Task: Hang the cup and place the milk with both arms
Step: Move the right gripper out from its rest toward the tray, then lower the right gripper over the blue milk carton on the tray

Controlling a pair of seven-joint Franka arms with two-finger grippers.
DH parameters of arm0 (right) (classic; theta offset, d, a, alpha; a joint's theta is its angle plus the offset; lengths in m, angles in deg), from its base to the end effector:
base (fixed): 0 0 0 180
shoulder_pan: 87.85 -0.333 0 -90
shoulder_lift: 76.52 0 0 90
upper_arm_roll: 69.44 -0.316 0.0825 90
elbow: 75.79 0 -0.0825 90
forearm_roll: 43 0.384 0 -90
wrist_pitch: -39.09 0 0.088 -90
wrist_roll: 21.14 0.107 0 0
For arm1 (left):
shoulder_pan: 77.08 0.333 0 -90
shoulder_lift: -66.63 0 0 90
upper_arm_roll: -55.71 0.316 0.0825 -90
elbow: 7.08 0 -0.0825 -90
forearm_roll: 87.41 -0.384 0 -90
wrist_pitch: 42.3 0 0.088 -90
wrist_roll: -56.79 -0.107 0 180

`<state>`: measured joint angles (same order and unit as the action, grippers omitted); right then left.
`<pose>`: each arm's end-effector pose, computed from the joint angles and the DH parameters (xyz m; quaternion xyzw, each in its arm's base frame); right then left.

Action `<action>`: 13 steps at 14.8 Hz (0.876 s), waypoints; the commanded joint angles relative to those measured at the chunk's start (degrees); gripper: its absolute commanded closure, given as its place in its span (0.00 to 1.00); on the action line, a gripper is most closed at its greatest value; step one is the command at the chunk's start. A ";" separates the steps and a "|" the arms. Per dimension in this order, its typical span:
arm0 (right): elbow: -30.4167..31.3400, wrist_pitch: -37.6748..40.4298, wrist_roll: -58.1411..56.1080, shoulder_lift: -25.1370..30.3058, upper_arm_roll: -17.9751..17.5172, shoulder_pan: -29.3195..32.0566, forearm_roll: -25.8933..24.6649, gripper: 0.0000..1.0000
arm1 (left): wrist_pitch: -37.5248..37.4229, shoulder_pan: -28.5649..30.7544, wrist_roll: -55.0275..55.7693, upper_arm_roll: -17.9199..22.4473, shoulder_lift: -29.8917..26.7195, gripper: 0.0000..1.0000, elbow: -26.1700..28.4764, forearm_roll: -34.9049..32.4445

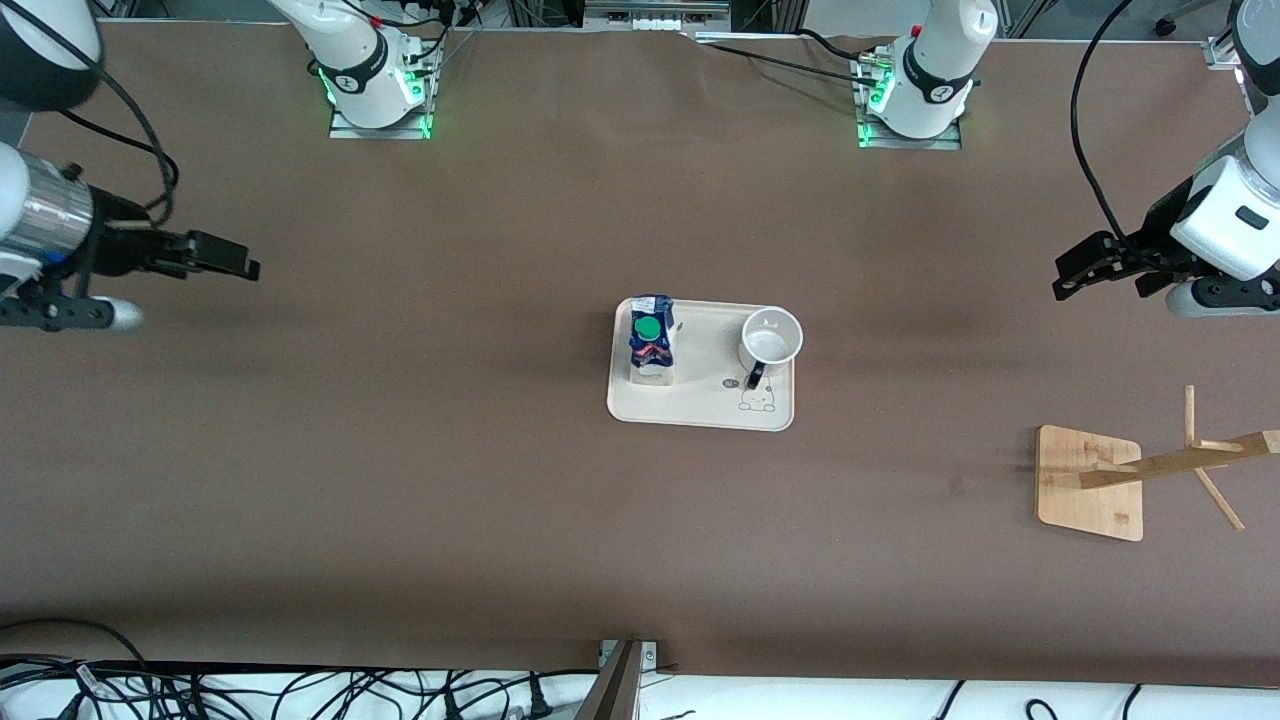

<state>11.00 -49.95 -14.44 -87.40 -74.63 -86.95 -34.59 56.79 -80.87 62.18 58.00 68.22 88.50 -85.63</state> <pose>0.6007 0.0564 0.5411 -0.9935 0.0253 0.0821 0.0742 0.5738 -0.0182 0.5766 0.9991 0.0361 0.0158 0.0158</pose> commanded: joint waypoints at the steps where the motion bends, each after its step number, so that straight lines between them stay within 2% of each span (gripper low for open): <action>1: -0.04 -6.03 6.19 -2.56 0.09 -5.36 0.73 0.00 | -0.57 0.10 0.51 -0.17 0.79 0.00 -1.54 -1.26; 4: -0.04 -12.46 14.72 -4.94 0.09 -10.99 0.73 0.00 | -0.57 0.10 0.51 -0.17 0.79 0.00 -1.63 -1.26; 13: -0.04 -22.31 30.37 -8.89 0.09 -20.31 0.90 0.00 | -0.57 0.10 0.51 -0.09 0.79 0.00 -1.54 -1.35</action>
<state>11.08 -69.42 11.93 -94.76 -74.98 -104.49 -34.51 56.79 -80.84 62.18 58.03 68.26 88.49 -85.63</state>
